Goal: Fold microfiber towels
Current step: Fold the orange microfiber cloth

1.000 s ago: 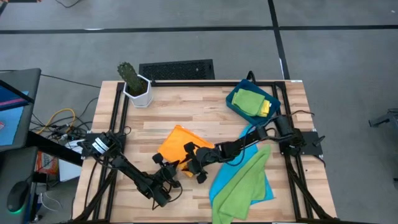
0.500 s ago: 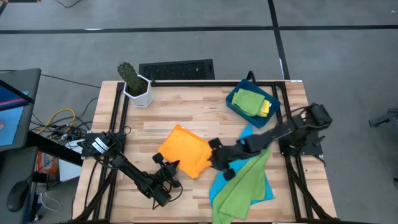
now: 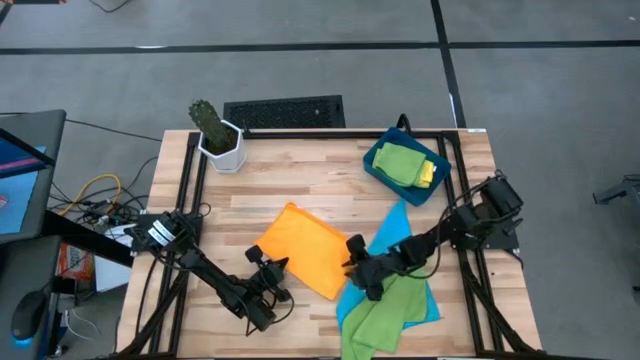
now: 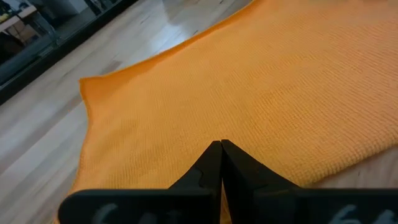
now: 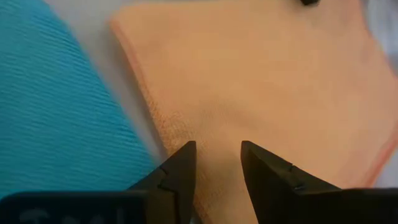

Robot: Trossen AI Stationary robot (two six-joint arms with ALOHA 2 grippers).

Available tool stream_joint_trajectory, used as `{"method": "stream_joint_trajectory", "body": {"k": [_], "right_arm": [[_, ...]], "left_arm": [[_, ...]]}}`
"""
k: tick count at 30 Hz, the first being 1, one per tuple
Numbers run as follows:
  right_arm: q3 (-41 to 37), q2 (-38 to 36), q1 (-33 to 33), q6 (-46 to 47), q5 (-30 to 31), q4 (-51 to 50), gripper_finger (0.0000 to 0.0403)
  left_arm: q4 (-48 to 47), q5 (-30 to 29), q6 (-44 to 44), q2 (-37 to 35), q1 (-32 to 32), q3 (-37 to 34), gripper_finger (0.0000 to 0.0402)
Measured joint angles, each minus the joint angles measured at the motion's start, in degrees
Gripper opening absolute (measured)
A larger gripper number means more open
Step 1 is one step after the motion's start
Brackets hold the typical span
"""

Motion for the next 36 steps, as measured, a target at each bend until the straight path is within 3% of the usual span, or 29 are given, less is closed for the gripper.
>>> {"method": "stream_joint_trajectory", "body": {"k": [8,16,24,29,36], "right_arm": [[0.0,-4.2,1.1,-0.8,-1.3,-4.7,0.0153],[-0.8,-0.2,0.1,-0.8,-2.5,-2.6,0.015],[-1.0,0.5,-0.4,0.0,-2.8,-2.4,0.0099],[-0.8,0.3,1.5,10.7,-2.0,-6.7,0.0088],[-1.7,-1.4,10.0,22.4,4.6,-11.3,0.0097]], "left_arm": [[-0.2,0.3,0.2,0.0,0.1,0.0,0.0],[-4.0,1.4,-2.5,0.0,0.1,0.1,0.0],[-4.1,1.5,-1.9,-0.1,0.1,0.1,0.0],[-7.1,1.4,-3.7,-0.1,0.1,0.1,0.0],[-12.0,0.7,-6.6,-0.2,0.2,0.0,0.0]]}}
